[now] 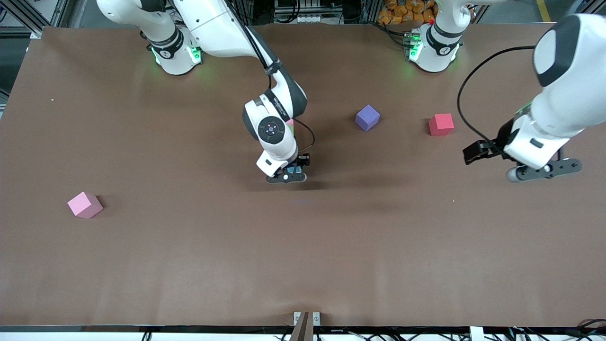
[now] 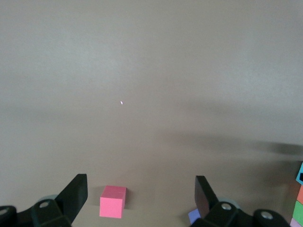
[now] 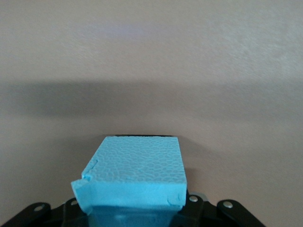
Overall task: Arrange blocks into number 1
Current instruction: 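Place the cyan cube below orange with the right gripper while the left withdraws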
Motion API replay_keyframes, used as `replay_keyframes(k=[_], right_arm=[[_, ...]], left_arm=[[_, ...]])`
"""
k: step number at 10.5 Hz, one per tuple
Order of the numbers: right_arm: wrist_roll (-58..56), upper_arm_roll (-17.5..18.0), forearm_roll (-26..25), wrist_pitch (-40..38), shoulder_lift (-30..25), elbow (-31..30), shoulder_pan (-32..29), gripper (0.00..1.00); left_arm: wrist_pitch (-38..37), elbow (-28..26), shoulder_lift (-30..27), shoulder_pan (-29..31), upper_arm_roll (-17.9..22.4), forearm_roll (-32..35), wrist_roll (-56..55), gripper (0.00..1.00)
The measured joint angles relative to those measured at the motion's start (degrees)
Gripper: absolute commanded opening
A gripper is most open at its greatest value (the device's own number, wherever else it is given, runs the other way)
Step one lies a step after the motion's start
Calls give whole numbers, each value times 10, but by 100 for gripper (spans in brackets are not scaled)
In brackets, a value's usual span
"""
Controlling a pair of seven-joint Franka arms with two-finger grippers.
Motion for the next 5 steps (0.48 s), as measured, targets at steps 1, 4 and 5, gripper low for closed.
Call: replay_keyframes(k=[1,4,5], right_arm=[[0,0,0,0,-6,-10,-1,61],[0,0,0,0,-10,-17,-2,61],[0,0,0,0,-10,-17,-4,61]], left_arm=[[0,0,0,0,7,-2,13,100],[0,-8,1,0,13,-9,24,100],[0,-10,3,-1,13,-9,24,100]])
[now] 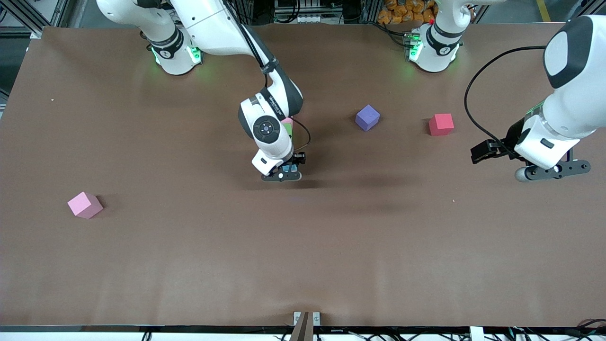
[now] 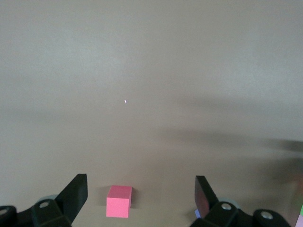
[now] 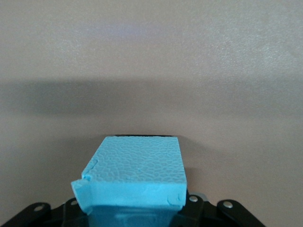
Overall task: Arrange blocks into number 1
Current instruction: 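Place the cyan cube below orange with the right gripper while the left withdraws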
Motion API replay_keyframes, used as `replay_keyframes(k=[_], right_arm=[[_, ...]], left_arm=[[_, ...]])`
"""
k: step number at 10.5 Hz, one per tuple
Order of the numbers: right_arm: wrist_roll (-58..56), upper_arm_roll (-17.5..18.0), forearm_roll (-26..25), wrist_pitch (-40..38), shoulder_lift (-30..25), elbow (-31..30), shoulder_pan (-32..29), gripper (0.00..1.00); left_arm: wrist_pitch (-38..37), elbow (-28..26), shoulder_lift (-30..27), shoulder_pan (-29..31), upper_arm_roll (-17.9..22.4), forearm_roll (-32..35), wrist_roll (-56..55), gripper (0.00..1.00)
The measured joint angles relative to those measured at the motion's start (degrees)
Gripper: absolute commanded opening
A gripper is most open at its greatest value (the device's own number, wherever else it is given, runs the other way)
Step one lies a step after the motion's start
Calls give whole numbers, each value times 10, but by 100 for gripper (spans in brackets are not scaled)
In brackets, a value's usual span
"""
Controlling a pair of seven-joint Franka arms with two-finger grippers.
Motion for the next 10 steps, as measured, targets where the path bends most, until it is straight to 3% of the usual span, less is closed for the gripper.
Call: replay_keyframes(k=[8,9,10], right_arm=[[-31,2,0,1,-5,-12,-21,63],[-31,2,0,1,-7,-15,-18,69],[-31,3,0,2,-11,-21,-16,94]], left_arm=[[1,2,-1,-1,-1,-1,9,100],[2,8,-3,-1,-1,-1,12,100],[2,19,-5,-2,-2,-1,20,100]])
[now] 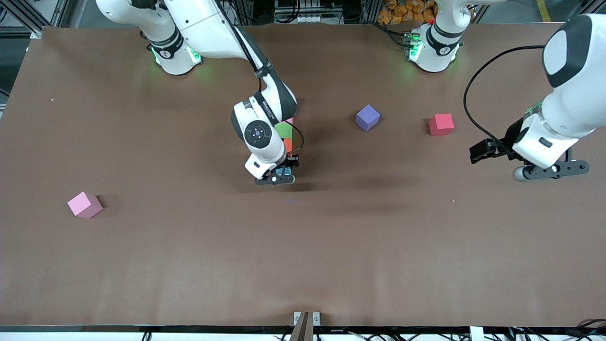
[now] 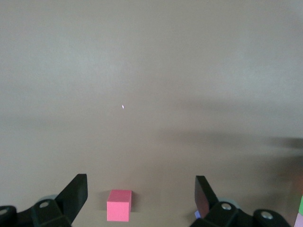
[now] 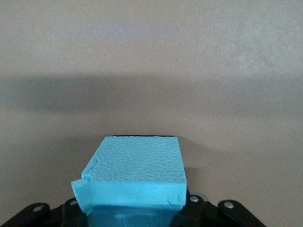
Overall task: Arrange blocks into number 1
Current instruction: 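Place the cyan cube below orange with the right gripper while the left withdraws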
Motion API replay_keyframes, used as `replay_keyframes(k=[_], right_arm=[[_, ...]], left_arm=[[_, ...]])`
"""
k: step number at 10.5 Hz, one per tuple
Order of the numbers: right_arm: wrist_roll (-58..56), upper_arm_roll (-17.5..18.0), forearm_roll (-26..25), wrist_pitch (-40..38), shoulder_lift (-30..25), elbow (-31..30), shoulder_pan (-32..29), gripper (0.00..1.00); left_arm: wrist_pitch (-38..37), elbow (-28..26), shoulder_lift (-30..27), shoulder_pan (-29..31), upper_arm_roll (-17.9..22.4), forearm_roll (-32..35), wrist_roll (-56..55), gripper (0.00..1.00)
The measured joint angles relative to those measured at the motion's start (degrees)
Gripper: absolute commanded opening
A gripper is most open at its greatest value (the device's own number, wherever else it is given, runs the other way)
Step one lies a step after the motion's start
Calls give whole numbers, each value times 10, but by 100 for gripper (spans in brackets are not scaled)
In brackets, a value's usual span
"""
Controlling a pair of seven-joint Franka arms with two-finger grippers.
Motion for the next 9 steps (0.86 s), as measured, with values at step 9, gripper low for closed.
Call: replay_keyframes(k=[9], right_arm=[[2,-5,0,-18,-94,-22,-56,100]], left_arm=[[-78,93,-10,3,-13,40,29,100]])
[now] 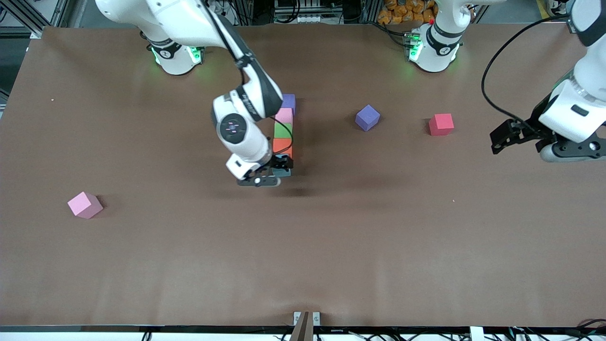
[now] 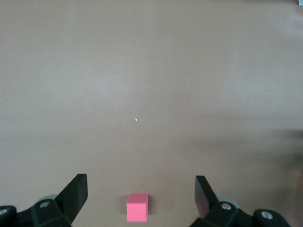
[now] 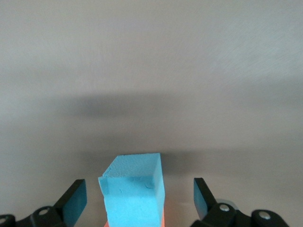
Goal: Arrange blocks into number 1
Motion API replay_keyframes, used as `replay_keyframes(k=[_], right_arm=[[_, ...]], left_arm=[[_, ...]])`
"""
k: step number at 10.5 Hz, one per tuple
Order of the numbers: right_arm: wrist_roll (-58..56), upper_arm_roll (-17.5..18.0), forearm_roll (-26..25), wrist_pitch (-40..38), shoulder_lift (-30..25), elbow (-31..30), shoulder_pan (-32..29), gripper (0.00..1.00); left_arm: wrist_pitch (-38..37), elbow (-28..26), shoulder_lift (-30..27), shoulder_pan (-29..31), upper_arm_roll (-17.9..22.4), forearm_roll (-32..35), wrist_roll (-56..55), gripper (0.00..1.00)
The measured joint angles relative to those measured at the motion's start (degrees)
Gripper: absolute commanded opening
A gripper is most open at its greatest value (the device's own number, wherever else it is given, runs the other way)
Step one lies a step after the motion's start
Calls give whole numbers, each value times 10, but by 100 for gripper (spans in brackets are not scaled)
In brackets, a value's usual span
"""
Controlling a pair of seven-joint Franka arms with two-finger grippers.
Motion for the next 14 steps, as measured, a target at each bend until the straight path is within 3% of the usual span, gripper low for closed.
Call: replay_keyframes(k=[2,5,7,10,11,14], right_arm=[[-3,-3,-24,-38,-52,4,-44,100],[-12,4,-162,-195,-124,82,-143,100],[-25,37,-176,-278,-153,146,-225,100],[-74,151,-188,-324,-191,167,-388,100],[-80,171,-199,-347,-202,178,-421,100],[-81,172,-214,-396,-256,190,-441,100]], left_arm=[[-46,22,-1,7,-1,-2,16,100],[-69,26,-15,11,-2,-16,16,100],[-76,24,-31,11,-3,-17,17,100],[-77,24,-38,11,-4,-17,36,100],[-77,24,-38,11,-4,-17,40,100],[-77,24,-37,10,-5,-17,41,100]])
